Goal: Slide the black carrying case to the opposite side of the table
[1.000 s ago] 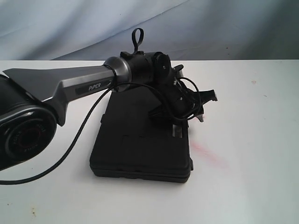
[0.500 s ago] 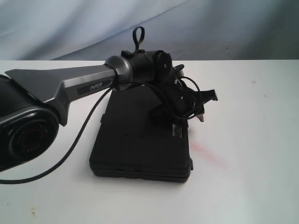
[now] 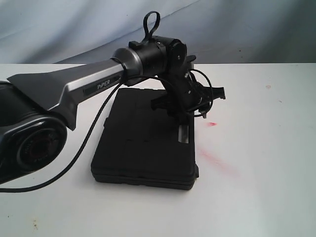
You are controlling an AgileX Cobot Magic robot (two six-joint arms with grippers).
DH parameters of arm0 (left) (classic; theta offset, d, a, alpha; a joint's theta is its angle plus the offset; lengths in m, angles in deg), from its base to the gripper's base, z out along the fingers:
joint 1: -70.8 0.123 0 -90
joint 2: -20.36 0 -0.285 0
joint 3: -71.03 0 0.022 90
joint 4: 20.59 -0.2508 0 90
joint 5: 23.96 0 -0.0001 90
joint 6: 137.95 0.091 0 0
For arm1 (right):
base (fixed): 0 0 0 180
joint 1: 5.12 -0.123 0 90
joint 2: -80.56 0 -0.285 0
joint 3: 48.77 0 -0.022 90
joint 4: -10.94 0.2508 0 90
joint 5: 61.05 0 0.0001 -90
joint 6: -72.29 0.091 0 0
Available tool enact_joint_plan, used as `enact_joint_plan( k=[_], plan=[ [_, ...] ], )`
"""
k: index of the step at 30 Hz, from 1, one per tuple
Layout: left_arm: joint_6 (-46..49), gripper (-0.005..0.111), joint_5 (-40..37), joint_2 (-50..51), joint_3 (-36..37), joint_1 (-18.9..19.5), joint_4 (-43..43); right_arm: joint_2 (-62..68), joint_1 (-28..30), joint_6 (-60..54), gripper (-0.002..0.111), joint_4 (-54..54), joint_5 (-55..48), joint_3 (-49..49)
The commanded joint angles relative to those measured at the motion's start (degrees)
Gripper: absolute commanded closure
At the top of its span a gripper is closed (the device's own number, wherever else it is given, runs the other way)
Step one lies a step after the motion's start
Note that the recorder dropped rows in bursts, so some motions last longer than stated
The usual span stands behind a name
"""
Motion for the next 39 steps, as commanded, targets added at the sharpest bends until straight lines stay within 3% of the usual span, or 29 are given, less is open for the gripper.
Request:
enact_joint_plan(
  k=[1, 6, 11, 16, 21, 28, 32, 39],
  plan=[
    [-1.2, 0.056, -4.9, -0.7, -2.8, -0.5, -6.5, -0.2, 0.4, -0.1, 0.108, -0.6, 0.6, 0.2],
    [-0.7, 0.065, -8.5, -0.7, -5.6, -1.6, -11.4, -0.2, 0.4, -0.1, 0.108, -0.6, 0.6, 0.2],
    [0.5, 0.107, -8.7, -1.4, -5.9, -3.0, -11.5, -0.2, 0.4, -0.1, 0.108, -0.6, 0.6, 0.2],
    [2.6, 0.106, -8.7, -2.2, -5.9, -6.0, -15.0, -0.2, 0.4, -0.2, 0.108, -0.6, 0.6, 0.2],
    [2.8, 0.107, -8.7, -4.3, -5.9, -11.1, -24.0, -0.2, 0.4, -0.2, 0.108, -0.6, 0.6, 0.2],
    [2.7, 0.107, -7.1, -7.8, -4.3, -14.7, -26.8, -0.2, 0.4, -0.2, 0.108, -0.6, 0.6, 0.2],
    [0.7, 0.107, -4.6, -11.6, 1.6, -16.3, -30.5, -0.2, 0.4, -0.2, 0.108, -0.6, 0.6, 0.2],
    [-2.1, 0.107, 9.2, -23.4, 22.2, -17.3, -30.2, -0.2, 0.4, -0.2, 0.108, -0.6, 0.6, 0.2]
  ],
)
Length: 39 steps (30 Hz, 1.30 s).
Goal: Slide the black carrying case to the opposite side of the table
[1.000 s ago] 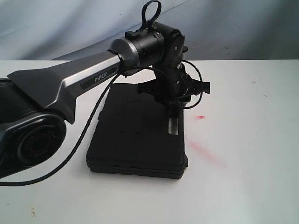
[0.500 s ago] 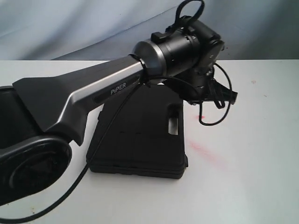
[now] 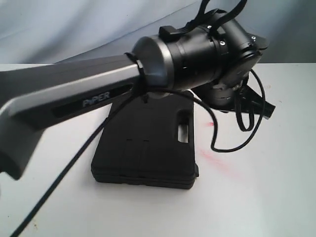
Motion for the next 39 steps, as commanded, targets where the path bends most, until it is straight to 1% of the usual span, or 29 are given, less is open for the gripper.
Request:
enact_joint_plan(
  k=[1, 6, 11, 14, 18, 26, 30, 34, 35, 38, 39],
  plan=[
    [-2.0, 0.107, 9.0, -8.5, 12.4, -0.5, -0.6, -0.2, 0.4, -0.2, 0.108, -0.6, 0.6, 0.2],
    [-2.1, 0.107, 16.0, -18.1, 25.5, -0.5, -1.7, -0.2, 0.4, -0.2, 0.108, -0.6, 0.6, 0.2],
    [-3.6, 0.107, 22.7, -26.5, 35.9, -0.5, -1.9, -0.2, 0.4, -0.2, 0.108, -0.6, 0.6, 0.2],
    [-3.8, 0.107, 24.5, -30.8, 39.8, -0.5, -1.9, -0.2, 0.4, -0.2, 0.108, -0.6, 0.6, 0.2],
    [-3.8, 0.107, 24.8, -36.8, 45.1, -0.5, -1.9, -0.2, 0.4, -0.2, 0.108, -0.6, 0.6, 0.2],
    [-3.8, 0.107, 25.2, -46.3, 51.6, -0.4, -3.7, -0.2, 0.4, -0.2, 0.108, -0.6, 0.6, 0.2],
    [-3.8, 0.107, 29.9, -53.3, 57.6, -0.3, -3.9, -0.2, 0.4, -0.2, 0.108, -0.6, 0.6, 0.2],
    [-3.2, 0.107, 32.5, -59.8, 63.5, 3.8, 1.2, -0.2, 0.4, -0.2, 0.108, -0.6, 0.6, 0.2],
    [-2.5, 0.107, 32.7, -62.3, 65.8, 5.5, 2.7, -0.2, 0.4, -0.2, 0.108, -0.6, 0.6, 0.2],
    [3.0, 0.107, 33.8, -67.7, 70.3, 9.1, 6.3, -0.2, 0.4, -0.2, 0.108, -0.6, 0.6, 0.2],
    [5.6, 0.107, 34.3, -70.6, 72.5, 11.1, 8.5, -0.2, 0.4, -0.2, 0.108, -0.6, 0.6, 0.2]
  ],
)
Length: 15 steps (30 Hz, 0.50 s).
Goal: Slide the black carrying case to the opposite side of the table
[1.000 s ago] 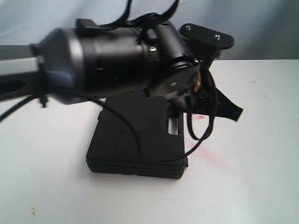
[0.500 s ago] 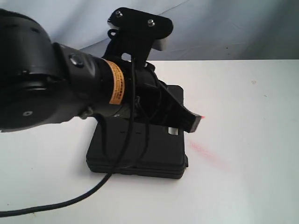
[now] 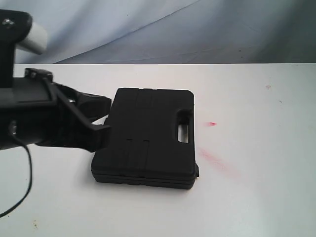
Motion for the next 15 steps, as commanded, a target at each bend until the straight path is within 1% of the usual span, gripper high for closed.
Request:
enact_joint_plan(
  k=[1, 5, 10, 15],
  plan=[
    [7.2, 0.107, 2.6, -7.6, 6.1, 4.8, 6.4, -0.2, 0.4, -0.2, 0.108, -0.6, 0.6, 0.2],
    [9.3, 0.107, 5.7, -12.6, 11.0, 8.7, 10.8, -0.2, 0.4, -0.2, 0.108, -0.6, 0.6, 0.2],
    [10.3, 0.107, 9.1, -17.8, 16.3, 13.0, 12.9, -0.2, 0.4, -0.2, 0.108, -0.6, 0.6, 0.2],
    [18.0, 0.107, 9.6, -21.9, 19.8, 16.8, 17.8, -0.2, 0.4, -0.2, 0.108, -0.6, 0.6, 0.2]
  ],
)
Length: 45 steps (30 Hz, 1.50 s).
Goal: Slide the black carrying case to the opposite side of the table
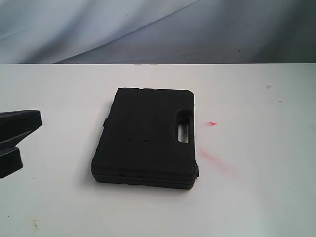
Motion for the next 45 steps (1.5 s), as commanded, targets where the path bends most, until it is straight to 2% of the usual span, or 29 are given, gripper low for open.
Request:
enact_joint_plan(
  k=[1, 8, 11, 24, 28, 30, 34, 39, 45],
  plan=[
    [6.0, 0.107, 2.3, -3.6, 3.4, 3.3, 4.3, -0.2, 0.4, -0.2, 0.108, -0.6, 0.6, 0.2],
    [16.8, 0.107, 3.5, -9.8, 8.2, 8.9, 7.3, -0.2, 0.4, -0.2, 0.108, -0.6, 0.6, 0.2],
    [17.8, 0.107, 4.3, -12.9, 10.7, 10.5, 8.0, -0.2, 0.4, -0.2, 0.108, -0.6, 0.6, 0.2],
    [19.1, 0.107, 7.5, -28.5, 23.0, 11.4, 9.4, -0.2, 0.4, -0.2, 0.108, -0.6, 0.6, 0.2],
    [19.1, 0.107, 10.4, -31.4, 27.0, 18.1, 12.1, -0.2, 0.4, -0.2, 0.108, -0.6, 0.6, 0.2],
    [19.3, 0.107, 10.7, -34.4, 27.0, 22.6, 12.4, -0.2, 0.4, -0.2, 0.108, -0.6, 0.6, 0.2],
    [24.3, 0.107, 10.4, -39.3, 27.0, 26.8, 13.7, -0.2, 0.4, -0.2, 0.108, -0.6, 0.6, 0.2],
    [30.4, 0.107, 8.4, -42.1, 27.0, 27.2, 13.3, -0.2, 0.4, -0.2, 0.108, -0.6, 0.6, 0.2],
    [31.1, 0.107, 6.4, -42.1, 27.0, 27.2, 11.9, -0.2, 0.4, -0.2, 0.108, -0.6, 0.6, 0.2]
  ],
)
